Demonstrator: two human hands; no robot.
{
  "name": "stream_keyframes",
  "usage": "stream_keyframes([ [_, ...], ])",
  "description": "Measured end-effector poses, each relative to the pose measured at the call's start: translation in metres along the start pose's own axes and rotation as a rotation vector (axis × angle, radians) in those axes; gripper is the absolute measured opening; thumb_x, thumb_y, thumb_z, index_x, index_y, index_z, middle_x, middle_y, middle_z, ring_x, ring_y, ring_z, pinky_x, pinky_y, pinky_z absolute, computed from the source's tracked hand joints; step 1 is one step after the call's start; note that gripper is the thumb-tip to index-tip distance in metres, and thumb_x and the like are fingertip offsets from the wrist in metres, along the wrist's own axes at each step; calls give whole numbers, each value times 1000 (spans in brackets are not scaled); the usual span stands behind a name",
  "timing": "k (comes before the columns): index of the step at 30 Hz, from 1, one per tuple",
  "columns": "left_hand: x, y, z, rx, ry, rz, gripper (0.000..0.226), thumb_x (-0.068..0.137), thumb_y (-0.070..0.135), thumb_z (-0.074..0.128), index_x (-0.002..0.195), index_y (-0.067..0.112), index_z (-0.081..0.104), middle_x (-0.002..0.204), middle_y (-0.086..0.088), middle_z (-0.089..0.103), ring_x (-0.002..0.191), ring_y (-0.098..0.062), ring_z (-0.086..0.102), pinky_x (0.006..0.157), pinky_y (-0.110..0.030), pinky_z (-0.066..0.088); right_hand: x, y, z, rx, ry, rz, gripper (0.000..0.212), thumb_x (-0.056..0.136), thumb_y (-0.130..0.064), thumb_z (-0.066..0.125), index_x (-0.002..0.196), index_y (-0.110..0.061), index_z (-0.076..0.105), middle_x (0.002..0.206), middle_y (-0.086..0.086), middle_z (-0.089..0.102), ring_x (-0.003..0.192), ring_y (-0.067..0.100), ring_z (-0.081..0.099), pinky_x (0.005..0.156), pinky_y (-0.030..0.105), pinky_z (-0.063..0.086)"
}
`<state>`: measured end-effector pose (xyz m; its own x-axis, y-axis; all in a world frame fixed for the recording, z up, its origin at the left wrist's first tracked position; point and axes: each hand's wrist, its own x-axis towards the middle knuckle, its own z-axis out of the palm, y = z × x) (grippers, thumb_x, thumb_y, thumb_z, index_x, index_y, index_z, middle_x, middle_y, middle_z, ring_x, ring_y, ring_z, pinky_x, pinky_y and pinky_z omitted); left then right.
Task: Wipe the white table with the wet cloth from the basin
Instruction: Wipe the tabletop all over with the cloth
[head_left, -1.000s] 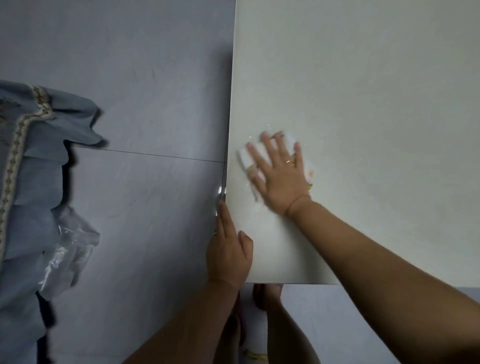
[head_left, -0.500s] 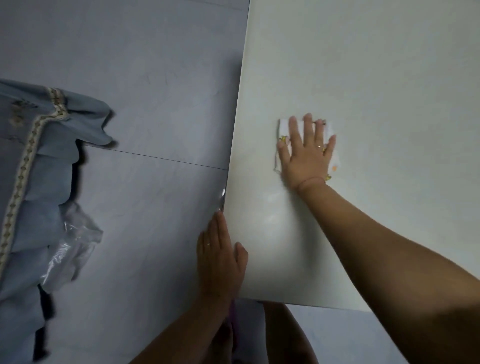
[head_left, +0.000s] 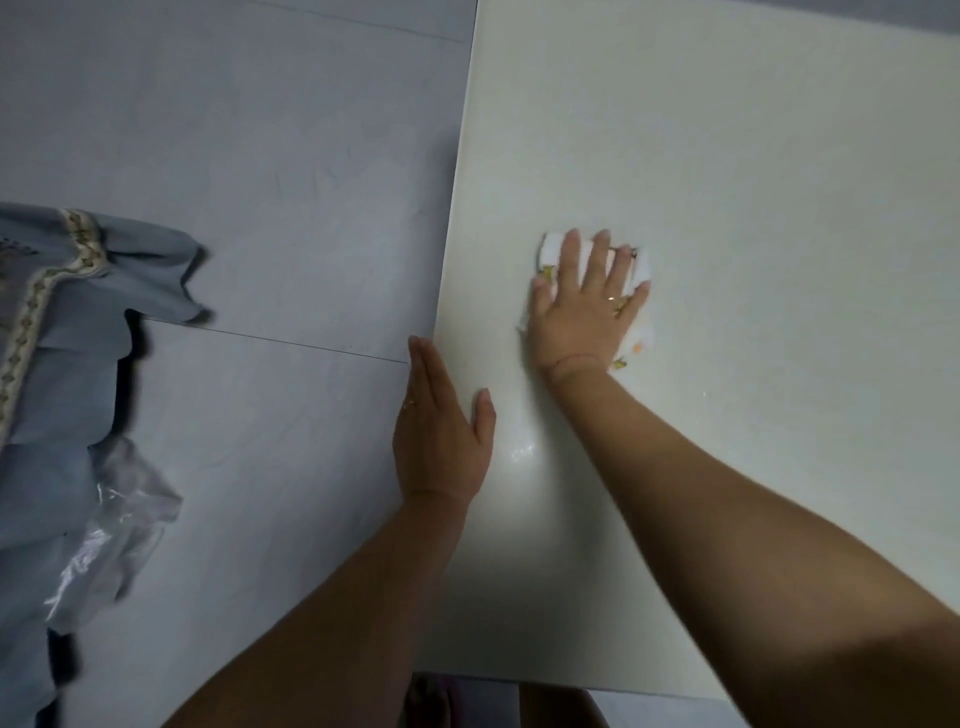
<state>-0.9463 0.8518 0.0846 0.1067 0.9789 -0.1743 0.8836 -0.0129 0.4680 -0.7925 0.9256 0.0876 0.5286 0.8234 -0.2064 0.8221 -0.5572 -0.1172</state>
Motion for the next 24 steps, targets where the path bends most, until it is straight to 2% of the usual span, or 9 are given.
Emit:
stream_keyframes([
  [2,0,-1,1,-5,-26,-7,81,92,40,49,151,1,10,158,-16,16,128,-33,49,95,-36,48,-20,-33,8,-20,-4,-130,59,97,-43,20,151,-26,3,161,5,-3,146,32,-8,113,56,-11],
  [4,0,-1,-2,3,-64,-8,86,90,41,56,151,2,10,158,-16,17,128,-32,50,95,-35,48,-36,-47,11,-60,-67,-466,59,97,-44,20,151,-26,9,161,5,4,147,32,-2,113,55,-10],
  [7,-1,1,-6,-1,-62,-12,81,92,42,51,151,2,13,156,-19,22,123,-34,54,93,-37,50,-8,-21,0,-134,-80,-739,56,98,-45,19,151,-28,12,160,3,9,147,28,3,115,51,-7],
  [9,-1,2,-7,-3,-57,-8,79,91,38,49,150,0,13,156,-20,24,120,-36,55,91,-38,51,23,3,-7,-116,-34,-597,54,100,-44,22,151,-30,12,161,2,8,148,25,2,115,49,-8],
  [11,-1,1,-7,6,-43,16,76,91,37,47,150,1,17,155,-20,24,123,-36,54,92,-37,51,49,13,-12,-34,-7,-292,54,100,-44,22,151,-30,9,161,1,3,148,25,-2,115,50,-8],
  [14,1,0,-5,45,-33,54,69,91,36,45,150,7,24,156,-19,25,117,-36,58,83,-38,54,45,-22,-8,17,6,-13,57,99,-41,21,152,-26,4,161,4,-1,147,29,-6,115,55,-8],
  [20,1,-1,-5,49,-55,44,66,93,42,38,152,17,21,158,-15,21,117,-34,57,83,-38,55,16,-50,-5,-139,-126,-776,56,99,-44,23,151,-28,13,161,4,7,147,28,1,115,53,-6],
  [22,2,0,-5,52,-54,43,67,92,40,40,152,16,21,157,-17,21,118,-36,56,83,-38,54,48,-23,-12,-167,-95,-751,55,100,-43,25,151,-28,11,161,3,6,148,26,1,115,52,-5],
  [24,1,1,-6,50,-58,44,67,91,37,43,151,14,22,156,-18,23,124,-37,51,88,-39,52,82,3,-20,-113,-53,-419,55,100,-43,22,151,-30,6,161,2,0,148,24,-4,115,51,-7],
])
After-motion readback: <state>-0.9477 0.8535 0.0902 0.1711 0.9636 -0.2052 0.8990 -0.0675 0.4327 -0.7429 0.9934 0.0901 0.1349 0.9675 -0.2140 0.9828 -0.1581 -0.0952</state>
